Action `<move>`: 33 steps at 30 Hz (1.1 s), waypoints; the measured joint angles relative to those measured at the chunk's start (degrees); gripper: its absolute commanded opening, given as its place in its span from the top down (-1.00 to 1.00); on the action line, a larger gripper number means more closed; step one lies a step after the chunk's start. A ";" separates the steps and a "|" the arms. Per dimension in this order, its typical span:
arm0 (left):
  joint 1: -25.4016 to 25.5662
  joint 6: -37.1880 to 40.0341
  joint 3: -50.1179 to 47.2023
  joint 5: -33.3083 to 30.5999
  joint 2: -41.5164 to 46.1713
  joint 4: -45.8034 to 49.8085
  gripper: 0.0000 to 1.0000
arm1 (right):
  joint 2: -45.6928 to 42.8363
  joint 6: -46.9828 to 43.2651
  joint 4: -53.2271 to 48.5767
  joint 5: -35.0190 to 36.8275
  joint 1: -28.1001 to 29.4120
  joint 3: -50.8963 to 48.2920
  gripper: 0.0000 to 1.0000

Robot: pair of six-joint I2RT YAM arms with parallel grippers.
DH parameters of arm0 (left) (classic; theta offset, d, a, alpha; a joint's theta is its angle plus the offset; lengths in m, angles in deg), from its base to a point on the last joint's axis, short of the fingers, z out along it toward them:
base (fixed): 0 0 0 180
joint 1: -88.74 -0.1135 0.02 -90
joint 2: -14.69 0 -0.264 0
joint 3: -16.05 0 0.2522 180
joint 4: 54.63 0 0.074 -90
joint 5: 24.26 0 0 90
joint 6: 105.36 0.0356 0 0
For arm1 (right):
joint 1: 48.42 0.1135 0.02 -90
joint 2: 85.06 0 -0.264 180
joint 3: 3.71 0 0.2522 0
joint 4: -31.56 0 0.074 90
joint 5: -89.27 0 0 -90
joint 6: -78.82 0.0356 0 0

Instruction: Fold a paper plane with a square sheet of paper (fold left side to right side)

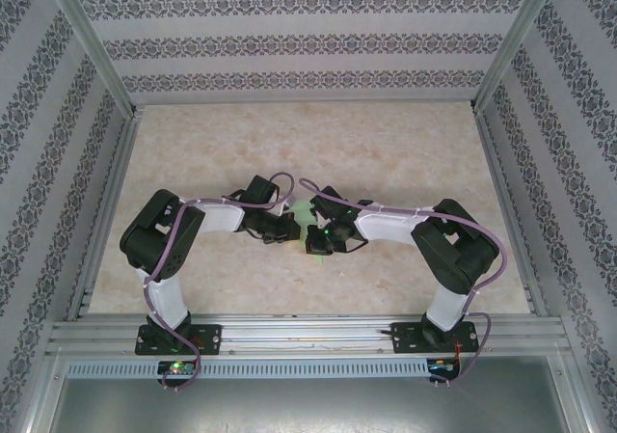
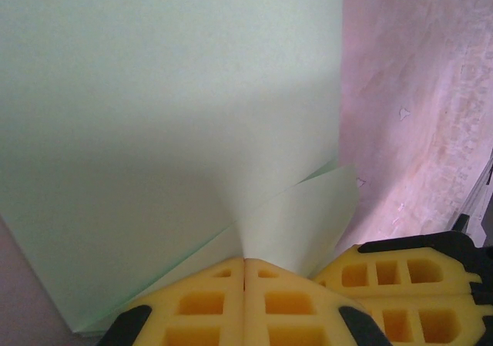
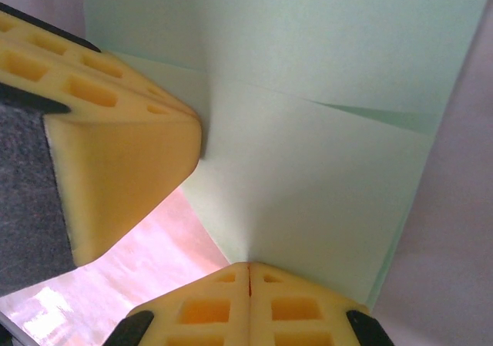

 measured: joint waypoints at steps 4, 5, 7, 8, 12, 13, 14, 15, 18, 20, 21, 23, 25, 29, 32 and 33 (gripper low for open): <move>0.00 0.07 0.15 -0.24 0.00 0.39 1.00 | -0.13 -0.02 -0.42 0.11 0.00 0.00 1.00; 0.00 0.07 0.17 -0.24 0.00 0.39 1.00 | -0.24 0.00 -0.72 0.24 0.02 0.00 1.00; 0.00 0.07 0.22 -0.26 0.00 0.46 1.00 | -0.46 -0.02 -1.40 0.42 0.02 -0.02 1.00; 0.00 0.07 0.28 -0.26 -0.04 0.57 1.00 | -0.61 0.00 -1.62 0.44 0.02 -0.17 1.00; 0.00 0.07 0.37 -0.26 -0.09 0.70 1.00 | -1.62 0.02 -1.77 0.68 0.02 -1.27 1.00; 0.00 0.07 0.37 -0.26 -0.09 0.70 1.00 | -1.92 0.02 -1.77 0.70 0.02 -1.64 1.00; 0.00 0.07 0.39 -0.26 -0.09 0.74 1.00 | -2.25 0.02 -1.75 0.83 0.04 -2.03 1.00; 0.00 0.07 0.46 -0.26 -0.09 0.81 1.00 | -2.56 0.02 -1.79 0.90 0.13 -2.36 1.00; 0.00 0.07 0.55 -0.28 -0.13 0.96 1.00 | -3.30 0.02 -1.77 1.05 0.13 -3.19 1.00; 0.00 0.07 0.70 -0.28 -0.20 1.18 1.00 | -3.76 0.02 -1.79 1.27 0.13 -3.65 1.00; 0.00 0.07 0.76 -0.28 -0.20 1.29 1.00 | -4.09 0.02 -2.08 1.49 0.13 -3.82 1.00; 0.02 0.07 0.79 -0.33 -0.20 1.36 1.00 | -4.57 0.00 -3.32 1.95 0.11 -3.89 1.00; 0.04 0.07 0.81 -0.39 -0.20 1.44 1.00 | -5.16 -0.09 -4.81 2.40 0.11 -3.87 1.00; 0.04 0.07 0.87 -0.46 -0.20 1.51 1.00 | -6.93 -0.44 -7.74 2.97 0.11 -2.89 1.00; 0.04 0.07 0.87 -0.46 -0.20 1.51 1.00 | -7.93 -0.44 -7.87 2.99 0.13 -1.66 1.00; 0.04 0.07 0.87 -0.46 -0.20 1.51 1.00 | -8.09 -0.44 -7.58 2.95 0.13 -1.40 1.00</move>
